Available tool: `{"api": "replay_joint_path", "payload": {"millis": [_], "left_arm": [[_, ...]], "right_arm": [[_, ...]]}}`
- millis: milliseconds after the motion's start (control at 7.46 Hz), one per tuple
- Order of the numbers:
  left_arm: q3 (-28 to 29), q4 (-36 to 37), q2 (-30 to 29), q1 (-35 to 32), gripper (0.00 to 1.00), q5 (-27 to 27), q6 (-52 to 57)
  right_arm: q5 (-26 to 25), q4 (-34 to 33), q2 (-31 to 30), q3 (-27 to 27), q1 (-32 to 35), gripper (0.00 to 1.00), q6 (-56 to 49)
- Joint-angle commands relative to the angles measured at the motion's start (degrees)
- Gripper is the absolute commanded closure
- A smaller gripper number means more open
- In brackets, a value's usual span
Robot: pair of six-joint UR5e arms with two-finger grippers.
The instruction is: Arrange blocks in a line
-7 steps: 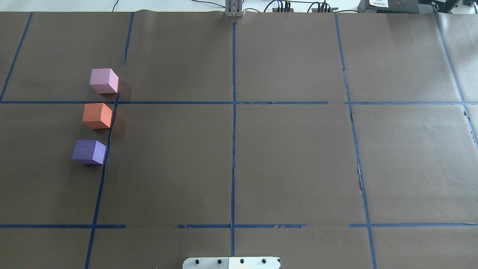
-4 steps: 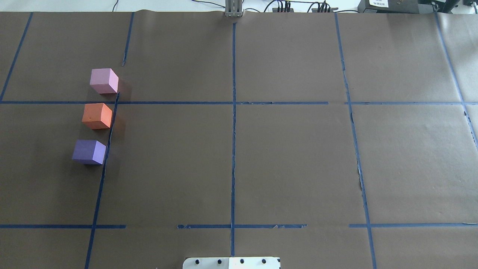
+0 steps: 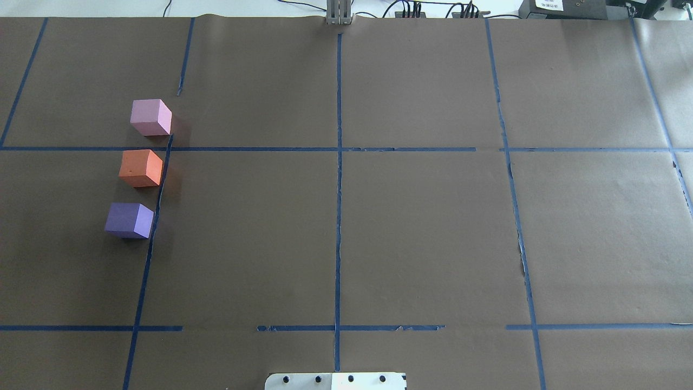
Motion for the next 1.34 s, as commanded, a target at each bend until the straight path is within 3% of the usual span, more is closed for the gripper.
{"api": "replay_joint_path", "payload": {"millis": [0, 268, 1206], "left_arm": [[-0.16, 0.04, 1.6, -1.84, 0.0, -0.17, -1.22], [-0.25, 0.04, 1.95, -2.03, 0.0, 0.09, -7.1], [-0.24, 0.13, 3.62, -1.76, 0.0, 0.27, -7.03]], "right_arm": [[0.0, 0.0, 0.0, 0.0, 0.0, 0.0, 0.09], [0.0, 0.0, 0.0, 0.0, 0.0, 0.0, 0.0], [0.0, 0.0, 0.0, 0.0, 0.0, 0.0, 0.0]]}}
